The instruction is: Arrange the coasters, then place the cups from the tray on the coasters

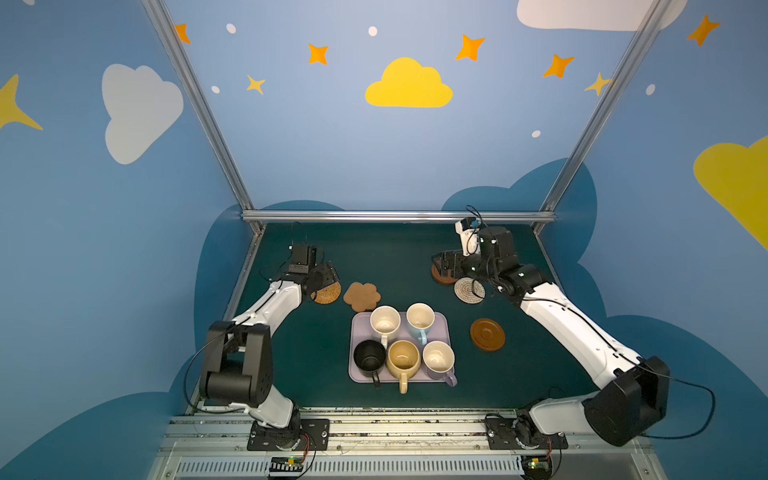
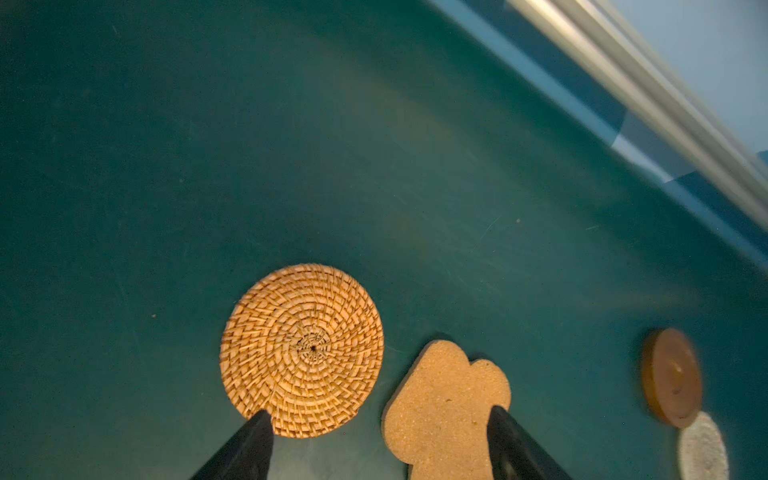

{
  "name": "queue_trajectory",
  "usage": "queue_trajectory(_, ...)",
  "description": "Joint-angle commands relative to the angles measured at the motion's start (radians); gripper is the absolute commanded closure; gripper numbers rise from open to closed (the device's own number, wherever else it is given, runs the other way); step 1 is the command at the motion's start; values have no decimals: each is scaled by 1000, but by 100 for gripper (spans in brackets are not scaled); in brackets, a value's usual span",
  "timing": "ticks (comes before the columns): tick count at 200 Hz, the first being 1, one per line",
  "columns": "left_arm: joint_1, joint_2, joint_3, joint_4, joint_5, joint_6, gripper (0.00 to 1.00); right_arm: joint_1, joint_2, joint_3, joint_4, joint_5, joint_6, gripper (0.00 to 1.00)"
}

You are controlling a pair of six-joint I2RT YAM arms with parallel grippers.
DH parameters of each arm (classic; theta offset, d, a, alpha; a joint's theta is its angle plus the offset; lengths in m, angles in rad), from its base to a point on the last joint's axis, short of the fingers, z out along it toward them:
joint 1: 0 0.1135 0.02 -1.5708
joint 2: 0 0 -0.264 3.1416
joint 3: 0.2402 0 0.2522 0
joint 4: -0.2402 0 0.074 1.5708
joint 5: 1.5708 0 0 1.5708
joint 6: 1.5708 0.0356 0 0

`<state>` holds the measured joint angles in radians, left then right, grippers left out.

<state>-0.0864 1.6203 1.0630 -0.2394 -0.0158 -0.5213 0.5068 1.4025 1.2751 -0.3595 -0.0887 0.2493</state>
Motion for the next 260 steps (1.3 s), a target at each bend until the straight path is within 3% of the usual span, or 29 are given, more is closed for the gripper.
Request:
queue_trajectory(1, -11, 69, 63, -116, -2, 57, 24, 56, 58, 94, -105, 6, -39, 9)
queue_trajectory(58, -32, 200, 156, -205, -49, 77, 29, 204, 262, 301, -242, 9, -70, 4)
queue_trajectory(117, -43, 290, 204, -246, -48, 94, 36, 277, 401, 428, -329, -26, -83, 10)
queue_trajectory(178, -56, 334, 228, -258, -38, 93, 40, 286, 412, 431, -320, -37, -66, 12)
queue_trajectory(222, -62, 366, 247, -242, 52, 75, 45, 286, 408, 432, -322, -31, -73, 12)
queue_trajectory(260, -87, 394, 281, -253, 24, 72, 45, 286, 408, 426, -313, -29, -73, 12)
